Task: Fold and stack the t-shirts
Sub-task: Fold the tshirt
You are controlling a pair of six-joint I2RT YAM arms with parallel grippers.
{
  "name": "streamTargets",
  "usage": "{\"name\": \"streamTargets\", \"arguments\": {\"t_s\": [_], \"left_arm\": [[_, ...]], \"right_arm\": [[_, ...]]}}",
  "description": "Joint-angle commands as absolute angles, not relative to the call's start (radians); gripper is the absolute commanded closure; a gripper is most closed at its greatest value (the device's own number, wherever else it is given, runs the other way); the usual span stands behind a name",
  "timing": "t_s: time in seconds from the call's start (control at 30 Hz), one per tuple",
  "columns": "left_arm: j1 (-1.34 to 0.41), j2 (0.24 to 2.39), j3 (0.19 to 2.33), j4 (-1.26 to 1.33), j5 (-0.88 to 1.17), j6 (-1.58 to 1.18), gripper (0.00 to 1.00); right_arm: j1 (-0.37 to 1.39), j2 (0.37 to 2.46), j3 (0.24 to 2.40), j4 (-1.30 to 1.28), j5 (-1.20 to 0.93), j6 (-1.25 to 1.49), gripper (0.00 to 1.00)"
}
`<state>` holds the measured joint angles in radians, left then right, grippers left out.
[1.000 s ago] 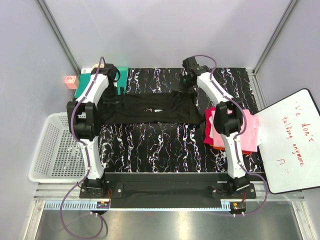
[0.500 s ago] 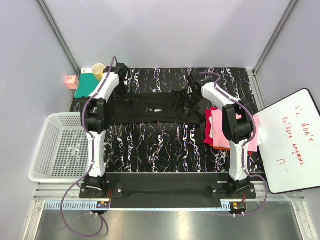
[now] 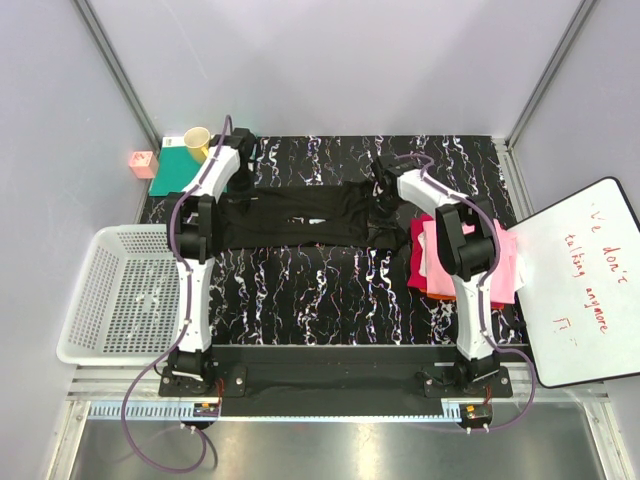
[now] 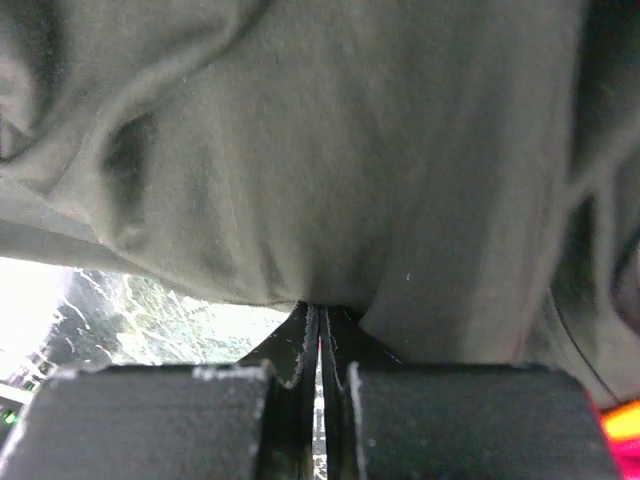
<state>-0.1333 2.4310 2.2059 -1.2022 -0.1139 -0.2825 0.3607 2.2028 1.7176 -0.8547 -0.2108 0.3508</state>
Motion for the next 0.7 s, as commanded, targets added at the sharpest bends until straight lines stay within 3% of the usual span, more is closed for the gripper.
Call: {"name": "streamTargets", "arguments": {"t_s": [0.0, 0.47, 0.67], "left_arm": [[-0.112, 2.447, 2.229, -1.219, -0.167, -0.321, 1.0], [-0.155, 2.413, 2.047, -1.289, -0.054, -0.291, 1.0], [-0.247, 2.361, 1.933, -1.296, 0.063, -0.285, 1.0]], "right_arm": [[0.357, 2.25, 1.811, -0.836, -0.189, 0.334, 1.0], [0.252, 2.371, 2.014, -0.851, -0.12, 0.311, 1.0], [0.236, 2.497, 2.244, -0.874, -0.135, 0.282, 1.0]]}}
